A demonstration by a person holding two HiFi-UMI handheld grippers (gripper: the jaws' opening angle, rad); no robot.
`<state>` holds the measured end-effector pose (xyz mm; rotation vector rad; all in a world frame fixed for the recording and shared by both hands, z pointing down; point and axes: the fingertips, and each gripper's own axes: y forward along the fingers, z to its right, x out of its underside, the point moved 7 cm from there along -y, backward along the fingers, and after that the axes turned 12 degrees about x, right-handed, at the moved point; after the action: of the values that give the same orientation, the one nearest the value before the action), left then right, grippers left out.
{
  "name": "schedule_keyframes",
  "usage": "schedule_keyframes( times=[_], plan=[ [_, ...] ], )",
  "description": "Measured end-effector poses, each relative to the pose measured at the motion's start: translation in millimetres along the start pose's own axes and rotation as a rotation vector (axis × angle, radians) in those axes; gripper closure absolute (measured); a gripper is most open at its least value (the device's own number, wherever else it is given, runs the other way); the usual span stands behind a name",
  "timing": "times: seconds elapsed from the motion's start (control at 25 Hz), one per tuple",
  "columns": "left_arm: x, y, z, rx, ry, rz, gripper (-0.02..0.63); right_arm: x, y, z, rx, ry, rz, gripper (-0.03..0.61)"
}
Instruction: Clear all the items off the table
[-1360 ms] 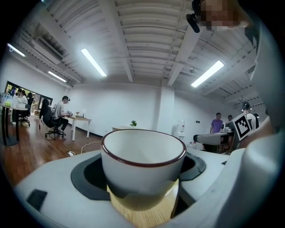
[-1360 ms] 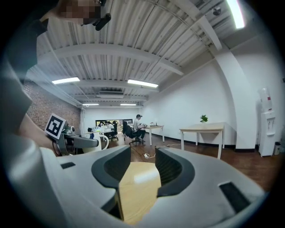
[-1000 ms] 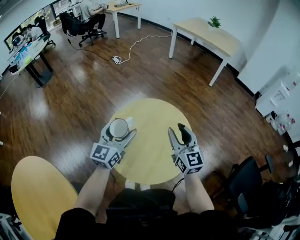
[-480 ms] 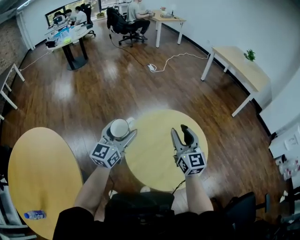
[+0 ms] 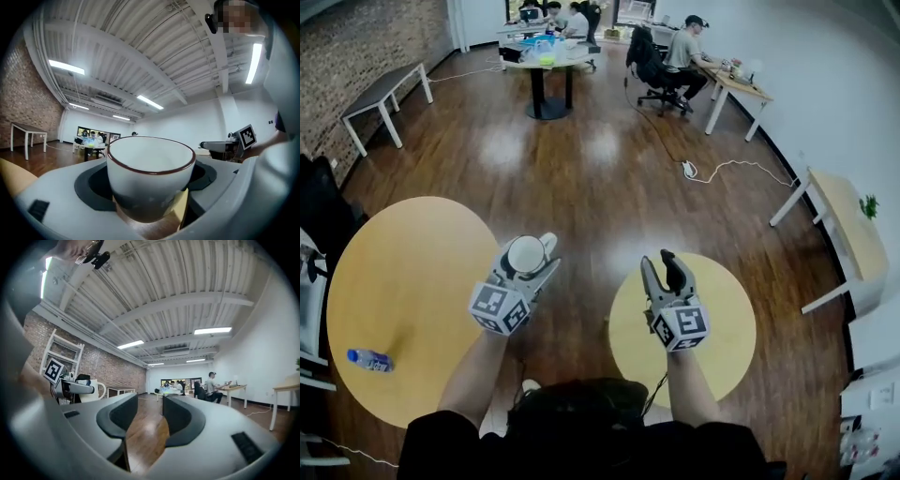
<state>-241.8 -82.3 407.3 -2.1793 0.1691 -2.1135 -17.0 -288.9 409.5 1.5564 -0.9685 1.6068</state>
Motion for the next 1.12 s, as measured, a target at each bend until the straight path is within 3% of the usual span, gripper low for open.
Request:
schedule_keyframes(
  times=[0.24,0.44,0.88,1.12],
  plan=[
    [-16,-91,-47,-0.182,0.045,-0.037,0.206,-4,59,-100,-0.222,-0.019,0.004,0.401],
    [-24,-168,-82,-0.319,0.060,0.000,0.206,-5,90,-185,-0.375,-0.030,0.015,0.400],
    [-44,-313,-128,-0.540,0.080,0.026,0.206,0,121,-349,-0.602,-0.036,0.015,0.400],
    [-38,-369,-138,-0.639,0.074,0.018,0.206,12,128,-413,-0.698,-0.026,-0.009,0.400]
  ],
)
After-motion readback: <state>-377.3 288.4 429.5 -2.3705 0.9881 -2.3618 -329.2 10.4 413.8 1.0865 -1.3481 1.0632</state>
